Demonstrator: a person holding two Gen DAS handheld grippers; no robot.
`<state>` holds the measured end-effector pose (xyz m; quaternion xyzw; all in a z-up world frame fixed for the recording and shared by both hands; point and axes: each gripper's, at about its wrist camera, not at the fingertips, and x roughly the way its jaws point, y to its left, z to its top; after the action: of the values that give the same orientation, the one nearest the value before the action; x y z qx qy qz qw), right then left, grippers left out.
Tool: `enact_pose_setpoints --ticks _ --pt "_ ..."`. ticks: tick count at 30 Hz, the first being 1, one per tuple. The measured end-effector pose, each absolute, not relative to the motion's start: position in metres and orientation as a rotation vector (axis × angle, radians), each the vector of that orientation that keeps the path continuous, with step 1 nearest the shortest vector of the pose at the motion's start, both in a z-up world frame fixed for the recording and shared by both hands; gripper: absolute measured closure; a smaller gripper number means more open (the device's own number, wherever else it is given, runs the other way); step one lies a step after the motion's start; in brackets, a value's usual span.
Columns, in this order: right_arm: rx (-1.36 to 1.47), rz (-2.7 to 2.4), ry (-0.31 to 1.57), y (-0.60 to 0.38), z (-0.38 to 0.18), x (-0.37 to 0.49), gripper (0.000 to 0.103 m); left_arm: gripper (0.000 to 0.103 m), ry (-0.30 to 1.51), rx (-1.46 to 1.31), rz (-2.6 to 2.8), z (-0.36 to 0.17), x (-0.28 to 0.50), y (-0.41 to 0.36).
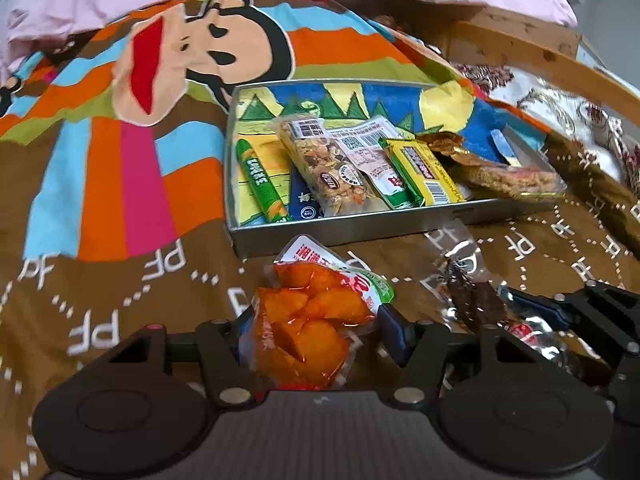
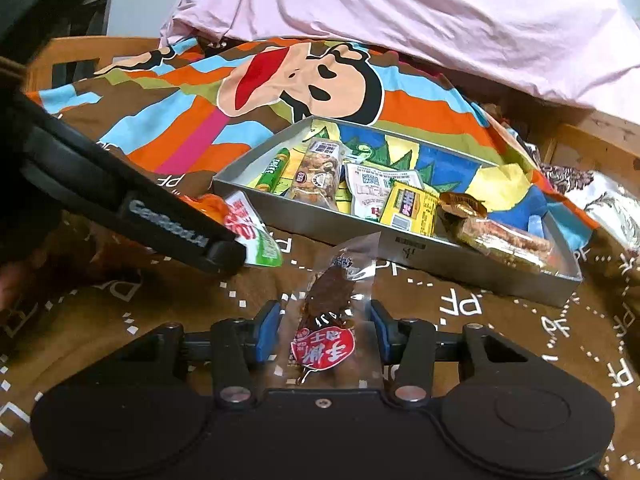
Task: Organize snacks
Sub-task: 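Carry the orange bag and dried-meat bag over the tray and lower them in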
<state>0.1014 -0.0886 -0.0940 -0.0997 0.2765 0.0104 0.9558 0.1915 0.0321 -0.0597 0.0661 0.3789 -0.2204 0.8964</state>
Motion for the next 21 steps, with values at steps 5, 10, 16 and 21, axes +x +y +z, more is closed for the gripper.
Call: enact_pose_setpoints --ticks 5,10,16,21 --pt "-0.298 0.014 0.528 -0.08 -0.093 0.096 0.055 0.039 0.749 0.111 -0.428 -0.047 0.171 0.041" --pt "-0.417 0.012 0.493 -0.071 -0.096 0.092 0.055 0.04 0.717 0.081 -0.409 -0.04 0.159 0.047" --pt "-0.559 0.003 0.422 -0.065 -0.097 0.085 0.055 0.04 0.7 0.026 -0.357 -0.037 0.152 0.055" --pt "-0.671 -0.015 0.361 -0.06 -0.102 0.081 0.055 0.04 0.689 0.019 -0.333 -0.033 0.147 0.055"
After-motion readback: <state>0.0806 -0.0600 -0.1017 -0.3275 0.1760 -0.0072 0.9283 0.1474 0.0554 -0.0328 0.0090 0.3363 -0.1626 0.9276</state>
